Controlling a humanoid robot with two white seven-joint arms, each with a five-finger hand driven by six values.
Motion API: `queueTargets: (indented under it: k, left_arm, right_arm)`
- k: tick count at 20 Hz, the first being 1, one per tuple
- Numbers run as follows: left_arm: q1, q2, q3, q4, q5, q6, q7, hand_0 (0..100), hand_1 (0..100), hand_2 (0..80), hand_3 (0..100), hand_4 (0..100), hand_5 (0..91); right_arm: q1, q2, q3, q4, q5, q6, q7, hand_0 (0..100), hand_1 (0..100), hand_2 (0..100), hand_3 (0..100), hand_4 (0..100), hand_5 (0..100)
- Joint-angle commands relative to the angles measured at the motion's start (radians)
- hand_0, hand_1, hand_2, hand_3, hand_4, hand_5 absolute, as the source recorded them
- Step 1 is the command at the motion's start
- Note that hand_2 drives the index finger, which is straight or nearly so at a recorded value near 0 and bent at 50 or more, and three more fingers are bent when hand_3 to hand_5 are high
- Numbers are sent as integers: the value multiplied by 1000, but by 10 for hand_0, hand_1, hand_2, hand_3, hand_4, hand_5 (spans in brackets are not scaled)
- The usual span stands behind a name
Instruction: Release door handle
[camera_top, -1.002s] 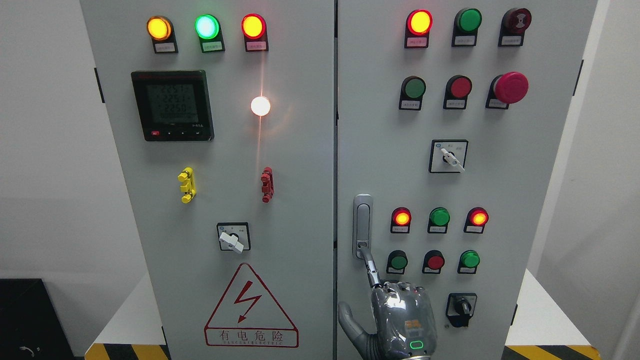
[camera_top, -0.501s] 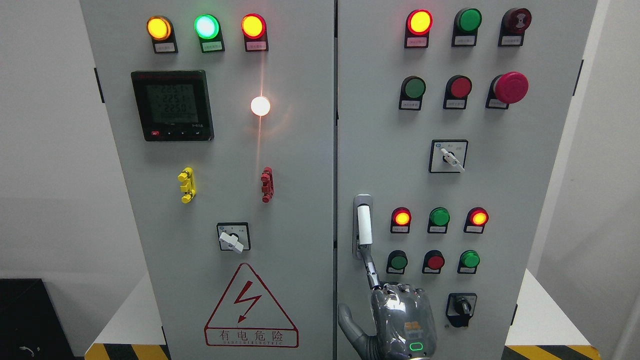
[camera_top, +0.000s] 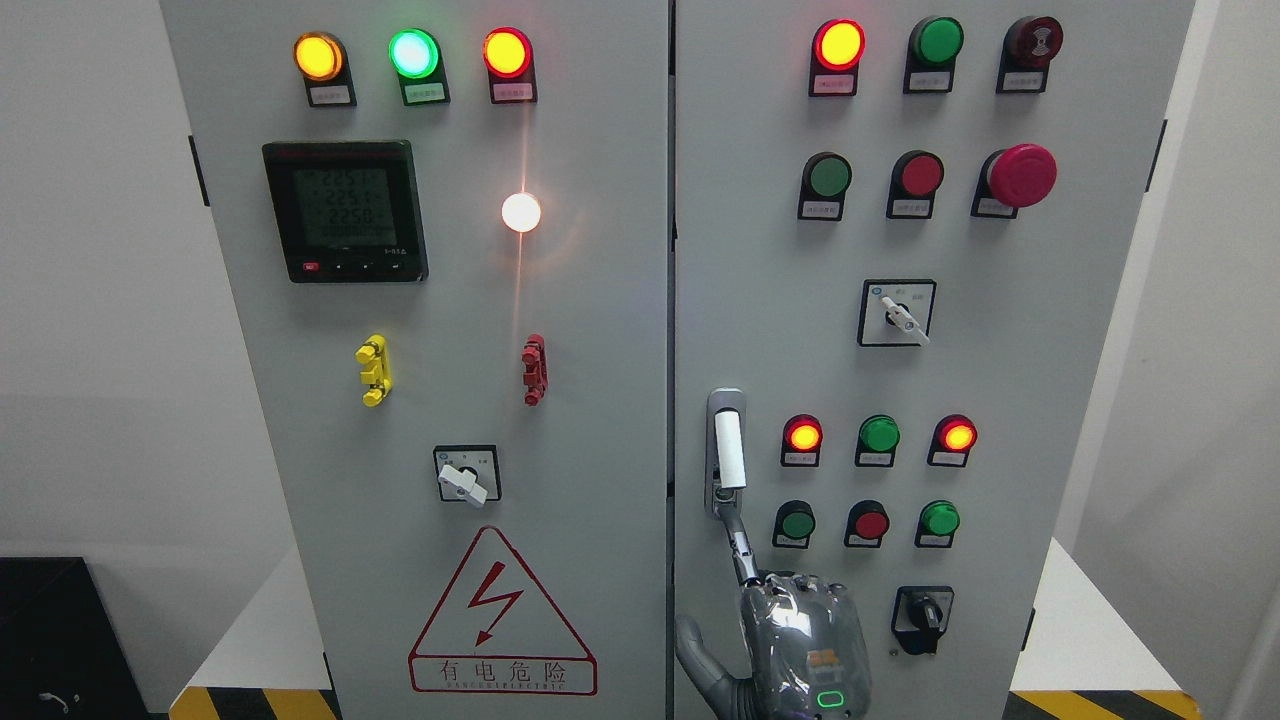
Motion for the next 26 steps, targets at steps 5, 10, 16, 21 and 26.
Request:
queueTargets:
  k: [5,10,16,21,26]
  left_arm:
    - [18,0,0,0,1,0,-1,120,556,0,0,0,0]
    - [18,0,0,0,1,0,-1,120,556,0,0,0,0]
    - [18,0,0,-1,0,0,-1,120,556,0,0,0,0]
    - [18,0,0,0,0,0,-1,120,556,0,0,0,0]
    - [18,0,0,0,0,0,-1,120,556,0,0,0,0]
  right_arm:
    - [3,0,0,27,0,1,-3,429,246,0,915,939,1000]
    - [-2,-2,0,6,0,0,-5,430,246,0,916,939,1000]
    - [-2,-2,0,-25,0,-2,-5,430,247,0,916,936,1000]
    - [0,-3,2,-35,0,-2,-5,430,247,0,916,935,1000]
    - [-2,-3,2,-49,0,-3,-5,429,247,0,916,934,1000]
